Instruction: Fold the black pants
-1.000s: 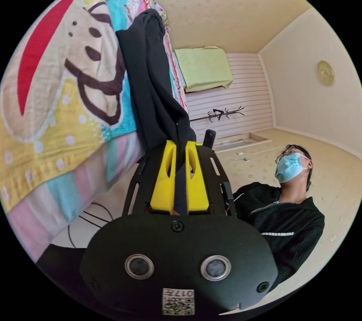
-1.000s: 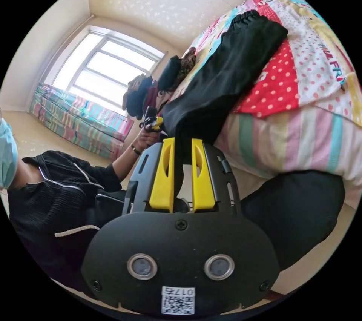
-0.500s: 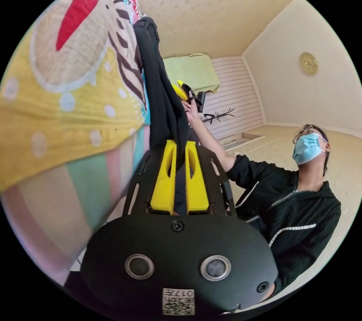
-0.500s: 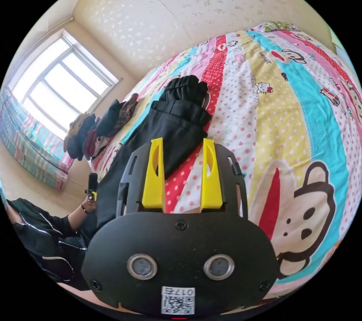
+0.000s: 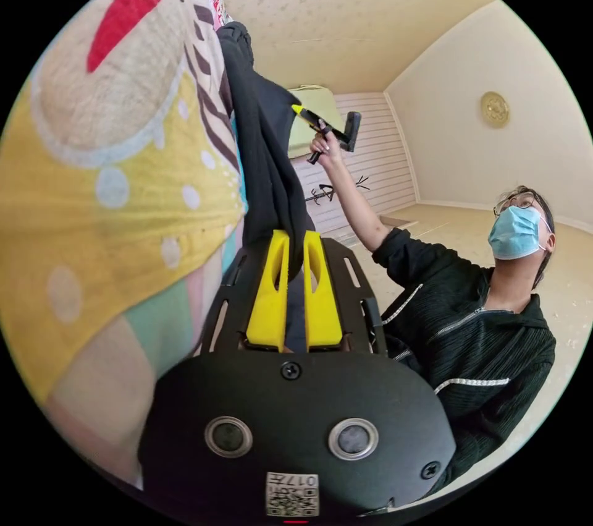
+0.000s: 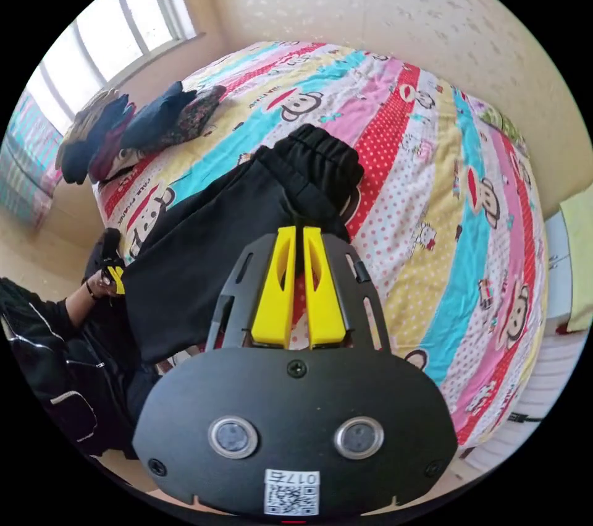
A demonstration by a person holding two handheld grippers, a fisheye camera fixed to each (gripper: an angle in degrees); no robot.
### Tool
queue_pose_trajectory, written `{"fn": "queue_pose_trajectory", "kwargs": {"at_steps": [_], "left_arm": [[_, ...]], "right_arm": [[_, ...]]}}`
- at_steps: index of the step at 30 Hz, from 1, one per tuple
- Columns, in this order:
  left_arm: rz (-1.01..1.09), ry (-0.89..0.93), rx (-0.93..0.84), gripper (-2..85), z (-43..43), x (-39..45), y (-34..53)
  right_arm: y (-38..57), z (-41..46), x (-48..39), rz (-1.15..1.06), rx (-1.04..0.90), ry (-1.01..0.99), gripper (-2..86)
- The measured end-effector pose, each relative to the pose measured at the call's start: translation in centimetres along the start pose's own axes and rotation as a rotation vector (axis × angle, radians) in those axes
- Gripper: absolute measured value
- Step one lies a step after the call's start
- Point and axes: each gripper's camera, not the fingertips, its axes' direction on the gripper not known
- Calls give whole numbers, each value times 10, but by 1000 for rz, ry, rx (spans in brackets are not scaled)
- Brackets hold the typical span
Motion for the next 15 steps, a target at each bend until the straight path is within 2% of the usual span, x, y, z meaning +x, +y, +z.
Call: {"fn": "queue_pose_trajectory", "kwargs": {"at_steps": [4, 8, 10, 12, 15], "left_arm": [[38, -34, 13, 45, 0, 10, 6], [101, -55, 88, 46, -2, 23, 12], [130, -72, 139, 47, -1, 28, 17], [127, -78, 159, 47, 1, 29, 21], [106, -96, 153, 47, 3, 28, 27]], "right_arm": [[-44, -25, -41, -105, 128, 58, 32], [-58, 25, -28, 47, 186, 194, 36], [-63, 74, -3, 114, 114, 179, 41], [-60, 149, 36, 282, -55, 118, 59], [-59, 205, 49, 319, -182, 123, 95]]}}
